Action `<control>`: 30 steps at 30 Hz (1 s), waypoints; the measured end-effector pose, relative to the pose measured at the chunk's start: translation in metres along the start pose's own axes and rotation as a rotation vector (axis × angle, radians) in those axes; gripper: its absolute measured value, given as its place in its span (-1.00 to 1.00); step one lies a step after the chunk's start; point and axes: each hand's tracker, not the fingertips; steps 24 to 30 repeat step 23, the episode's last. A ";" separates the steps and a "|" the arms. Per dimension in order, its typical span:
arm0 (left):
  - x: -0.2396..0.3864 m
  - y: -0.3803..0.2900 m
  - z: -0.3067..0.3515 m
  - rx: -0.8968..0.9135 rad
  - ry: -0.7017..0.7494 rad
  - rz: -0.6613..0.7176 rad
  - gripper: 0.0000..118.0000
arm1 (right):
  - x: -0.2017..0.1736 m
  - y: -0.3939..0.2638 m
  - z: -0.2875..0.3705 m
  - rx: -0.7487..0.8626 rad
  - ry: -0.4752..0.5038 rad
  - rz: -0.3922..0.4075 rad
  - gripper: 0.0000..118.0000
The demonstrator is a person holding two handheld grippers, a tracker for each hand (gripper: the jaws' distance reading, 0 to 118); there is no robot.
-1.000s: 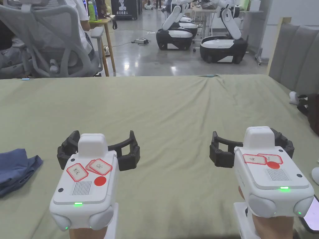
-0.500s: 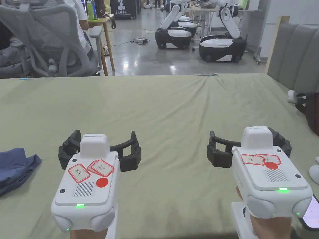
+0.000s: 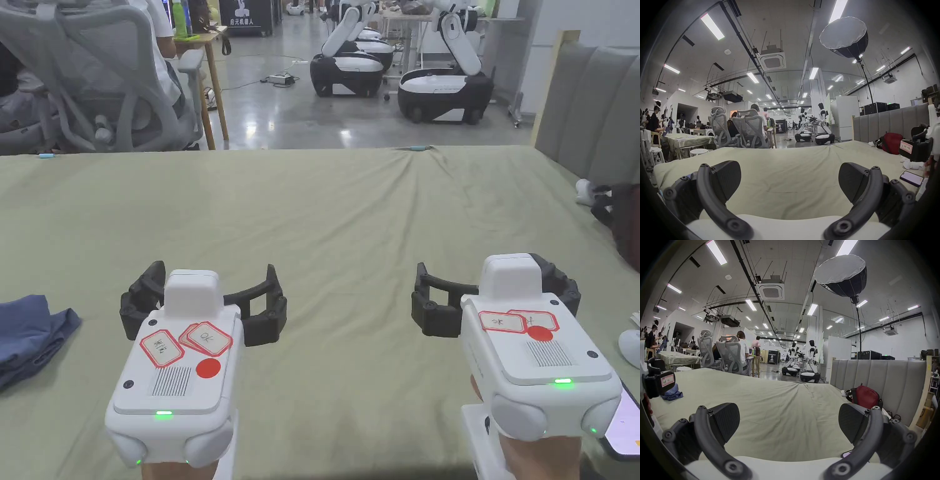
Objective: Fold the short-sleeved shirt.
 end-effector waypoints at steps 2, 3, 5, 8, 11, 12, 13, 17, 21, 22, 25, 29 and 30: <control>0.000 0.000 -0.001 0.000 0.002 0.002 1.00 | 0.000 0.001 -0.001 0.003 -0.003 0.008 1.00; -0.001 0.000 -0.001 0.000 0.002 0.003 1.00 | 0.001 0.002 -0.003 0.001 -0.001 0.008 1.00; -0.001 0.001 -0.002 0.001 0.003 0.007 1.00 | 0.004 0.007 -0.012 -0.039 0.005 -0.025 1.00; -0.003 0.003 -0.002 0.004 0.004 0.005 1.00 | 0.008 0.019 -0.022 -0.098 0.053 -0.145 1.00; -0.003 0.006 -0.002 0.009 0.005 0.006 1.00 | 0.001 0.031 -0.023 -0.232 -0.024 -0.181 1.00; -0.003 0.006 -0.003 0.009 0.007 0.007 1.00 | -0.004 0.033 -0.024 -0.253 -0.045 -0.181 1.00; -0.003 0.007 -0.003 0.005 0.012 0.009 1.00 | -0.008 0.033 -0.024 -0.245 -0.066 -0.181 1.00; -0.002 0.006 -0.005 0.000 0.006 0.014 1.00 | -0.020 0.028 -0.023 -0.229 -0.035 -0.141 1.00; 0.000 0.006 -0.004 0.001 0.000 -0.008 1.00 | -0.022 0.025 -0.028 -0.251 -0.045 -0.162 1.00; 0.000 0.007 -0.004 0.004 -0.002 -0.009 1.00 | -0.021 0.025 -0.027 -0.240 -0.055 -0.170 1.00; -0.001 0.007 -0.004 0.006 -0.004 -0.008 1.00 | -0.019 0.027 -0.024 -0.228 -0.033 -0.171 1.00; -0.001 0.007 -0.004 0.006 -0.004 -0.008 1.00 | -0.019 0.027 -0.024 -0.228 -0.033 -0.171 1.00; -0.001 0.007 -0.004 0.006 -0.004 -0.008 1.00 | -0.019 0.027 -0.024 -0.228 -0.033 -0.171 1.00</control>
